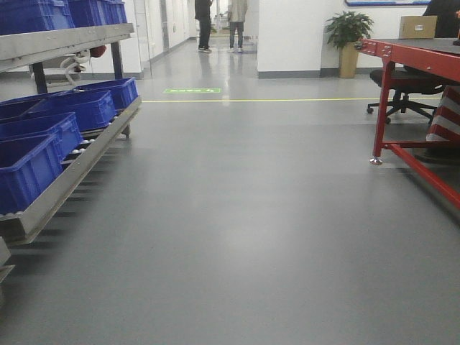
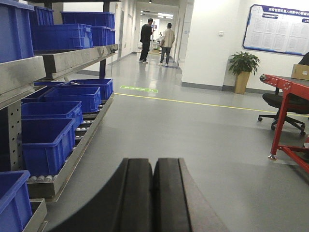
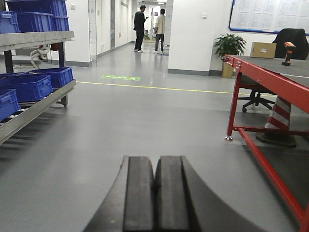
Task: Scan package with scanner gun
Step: 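Drive the base forward along the corridor past the blue bins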
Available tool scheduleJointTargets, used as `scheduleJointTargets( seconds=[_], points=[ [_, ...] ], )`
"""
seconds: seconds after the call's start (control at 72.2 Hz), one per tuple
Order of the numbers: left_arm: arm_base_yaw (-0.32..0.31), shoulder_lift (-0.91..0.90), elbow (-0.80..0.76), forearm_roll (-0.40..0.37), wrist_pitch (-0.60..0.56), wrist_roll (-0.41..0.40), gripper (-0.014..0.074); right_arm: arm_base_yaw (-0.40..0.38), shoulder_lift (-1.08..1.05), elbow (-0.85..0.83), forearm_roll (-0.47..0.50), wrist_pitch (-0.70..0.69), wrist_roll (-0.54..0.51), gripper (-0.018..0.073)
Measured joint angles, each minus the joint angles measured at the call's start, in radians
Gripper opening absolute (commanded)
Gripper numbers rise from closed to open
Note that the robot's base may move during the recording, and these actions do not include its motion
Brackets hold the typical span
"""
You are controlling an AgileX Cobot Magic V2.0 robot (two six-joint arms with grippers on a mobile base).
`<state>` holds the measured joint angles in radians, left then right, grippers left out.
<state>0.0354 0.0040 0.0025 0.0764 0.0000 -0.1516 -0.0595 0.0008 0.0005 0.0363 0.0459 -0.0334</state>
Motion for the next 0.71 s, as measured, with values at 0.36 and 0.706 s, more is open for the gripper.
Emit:
scheduleJointTargets(
  seconds=[0.36, 0.706],
  points=[
    [0.0, 0.0, 0.0, 0.0, 0.0, 0.0, -0.0111, 0.0, 0.0, 0.0, 0.0, 0.0, 0.0, -0.0167],
    [0.0, 0.0, 0.0, 0.0, 0.0, 0.0, -0.0111, 0.0, 0.0, 0.0, 0.0, 0.0, 0.0, -0.0167]
  ],
)
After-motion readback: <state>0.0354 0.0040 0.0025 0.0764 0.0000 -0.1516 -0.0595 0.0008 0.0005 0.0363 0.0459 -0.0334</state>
